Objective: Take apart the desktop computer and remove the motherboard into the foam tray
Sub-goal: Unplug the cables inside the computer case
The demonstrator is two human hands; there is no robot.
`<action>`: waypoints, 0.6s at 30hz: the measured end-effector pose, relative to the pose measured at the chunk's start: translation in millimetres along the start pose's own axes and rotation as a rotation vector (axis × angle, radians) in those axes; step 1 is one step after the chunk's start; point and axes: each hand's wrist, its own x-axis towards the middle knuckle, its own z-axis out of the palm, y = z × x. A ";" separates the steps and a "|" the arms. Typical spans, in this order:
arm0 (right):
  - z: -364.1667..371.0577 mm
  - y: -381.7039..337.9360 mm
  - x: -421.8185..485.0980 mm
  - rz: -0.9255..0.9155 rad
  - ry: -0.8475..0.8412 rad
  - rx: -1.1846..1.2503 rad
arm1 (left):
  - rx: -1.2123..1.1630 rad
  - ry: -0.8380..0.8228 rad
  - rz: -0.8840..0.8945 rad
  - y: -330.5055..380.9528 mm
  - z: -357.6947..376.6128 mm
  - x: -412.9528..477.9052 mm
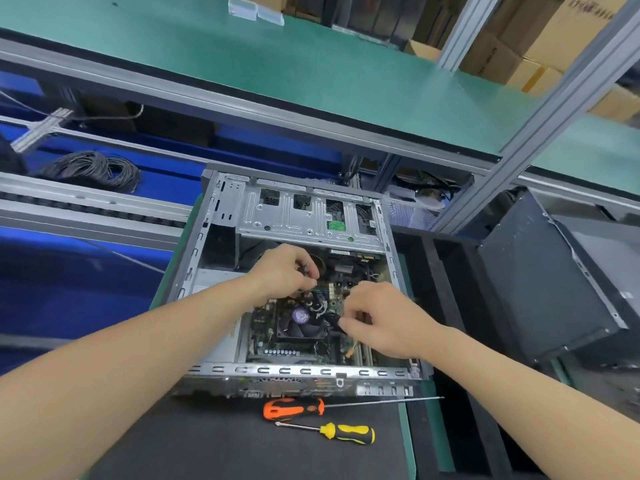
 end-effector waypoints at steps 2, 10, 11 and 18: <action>6.5 -3.1 7.0 0.126 0.060 0.015 | -0.022 -0.021 -0.025 2.3 -4.5 -5.0; 34.8 -18.1 30.8 0.349 -0.080 0.042 | 0.039 -0.291 -0.201 21.0 -20.8 0.1; 37.8 -18.3 29.6 0.334 -0.065 0.040 | 0.113 -0.291 -0.136 21.8 -20.3 1.8; 40.8 0.3 22.4 0.440 -0.217 0.322 | 0.763 -0.359 0.323 30.0 31.9 35.3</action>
